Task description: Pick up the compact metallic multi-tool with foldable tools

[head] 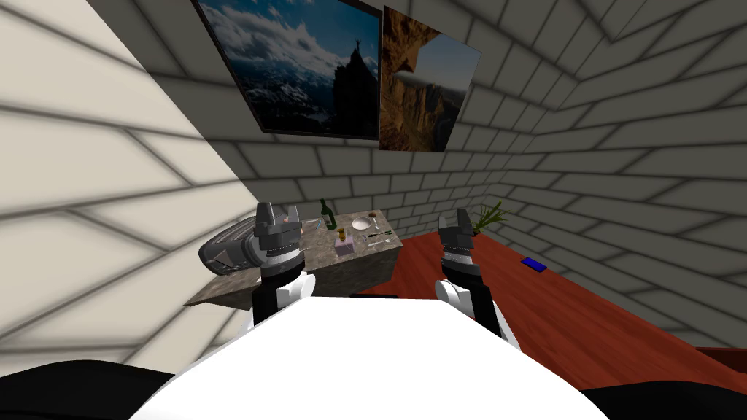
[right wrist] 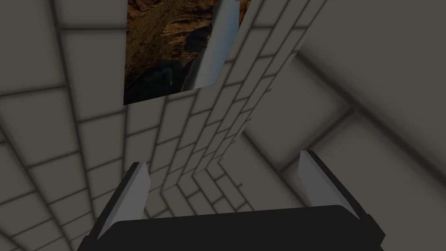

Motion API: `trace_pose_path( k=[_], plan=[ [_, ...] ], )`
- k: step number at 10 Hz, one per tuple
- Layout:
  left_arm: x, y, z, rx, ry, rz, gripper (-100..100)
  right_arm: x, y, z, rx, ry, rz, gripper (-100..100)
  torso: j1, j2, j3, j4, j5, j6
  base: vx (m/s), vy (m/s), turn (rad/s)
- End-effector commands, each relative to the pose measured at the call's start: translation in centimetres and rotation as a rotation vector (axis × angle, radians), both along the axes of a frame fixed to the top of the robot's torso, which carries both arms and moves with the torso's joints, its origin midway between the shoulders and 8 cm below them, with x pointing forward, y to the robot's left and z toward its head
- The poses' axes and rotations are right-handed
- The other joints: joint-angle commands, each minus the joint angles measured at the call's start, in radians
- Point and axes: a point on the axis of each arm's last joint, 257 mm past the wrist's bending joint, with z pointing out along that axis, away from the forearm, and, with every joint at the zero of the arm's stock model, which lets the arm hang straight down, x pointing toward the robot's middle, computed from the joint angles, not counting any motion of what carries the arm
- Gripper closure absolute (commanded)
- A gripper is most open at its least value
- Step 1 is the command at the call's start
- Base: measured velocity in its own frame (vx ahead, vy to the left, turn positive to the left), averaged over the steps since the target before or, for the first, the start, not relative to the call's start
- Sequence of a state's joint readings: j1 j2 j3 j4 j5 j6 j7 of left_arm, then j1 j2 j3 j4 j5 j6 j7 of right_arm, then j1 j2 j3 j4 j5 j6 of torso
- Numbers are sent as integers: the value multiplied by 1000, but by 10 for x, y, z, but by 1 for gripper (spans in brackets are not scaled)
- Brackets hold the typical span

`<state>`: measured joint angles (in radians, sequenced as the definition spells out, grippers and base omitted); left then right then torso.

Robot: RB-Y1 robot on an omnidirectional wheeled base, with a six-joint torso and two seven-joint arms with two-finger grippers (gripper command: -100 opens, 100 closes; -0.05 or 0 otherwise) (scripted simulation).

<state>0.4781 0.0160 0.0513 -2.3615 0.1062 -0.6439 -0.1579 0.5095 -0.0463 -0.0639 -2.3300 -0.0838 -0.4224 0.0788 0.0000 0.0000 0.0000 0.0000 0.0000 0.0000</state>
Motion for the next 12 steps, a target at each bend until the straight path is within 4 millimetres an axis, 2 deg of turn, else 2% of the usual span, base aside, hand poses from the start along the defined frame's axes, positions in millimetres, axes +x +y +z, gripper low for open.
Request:
trace_pose_path(
  k=[1, 3, 4, 6, 7, 9, 10, 12],
  plan=[
    [13, -7, -4, 35, 35, -23, -100, 0, 0, 0, 0, 0, 0, 0, 0, 0, 0, 0, 0, 0, -12, -17, 20],
    [30, -13, -10, 62, 78, -41, -100, 0, 0, 0, 0, 0, 0, 0, -2, 1, 0, 0, 0, 0, -24, -39, 23],
    [31, -13, -10, 62, 80, -41, -100, 0, 0, 0, 0, 0, 0, 0, -3, 1, 1, 0, -1, 0, -27, -28, 4],
    [52, -20, -16, 85, 128, -56, -100, 0, 0, 0, 0, 0, 0, 0, -2, 1, 1, 0, 0, 0, -24, -30, 20],
    [54, -20, -18, 84, 138, -56, -100, 0, 0, 0, 0, 0, 0, 0, -2, 1, 1, 0, 0, 0, -19, -30, 8],
    [78, -27, -25, 105, 191, -67, -100, 0, 0, 0, 0, 0, 0, 0, -2, 1, 0, 0, -1, 0, -30, -46, 20],
    [81, -27, -28, 103, 206, -67, -100, 0, 0, 0, 0, 0, 0, 0, -3, 2, 1, 0, -1, 0, -31, -40, 16],
    [107, -35, -34, 125, 258, -76, -100, 0, 0, 0, 0, 0, 0, 0, -2, 1, 1, 0, -1, 0, -28, -41, 26]
  ],
)
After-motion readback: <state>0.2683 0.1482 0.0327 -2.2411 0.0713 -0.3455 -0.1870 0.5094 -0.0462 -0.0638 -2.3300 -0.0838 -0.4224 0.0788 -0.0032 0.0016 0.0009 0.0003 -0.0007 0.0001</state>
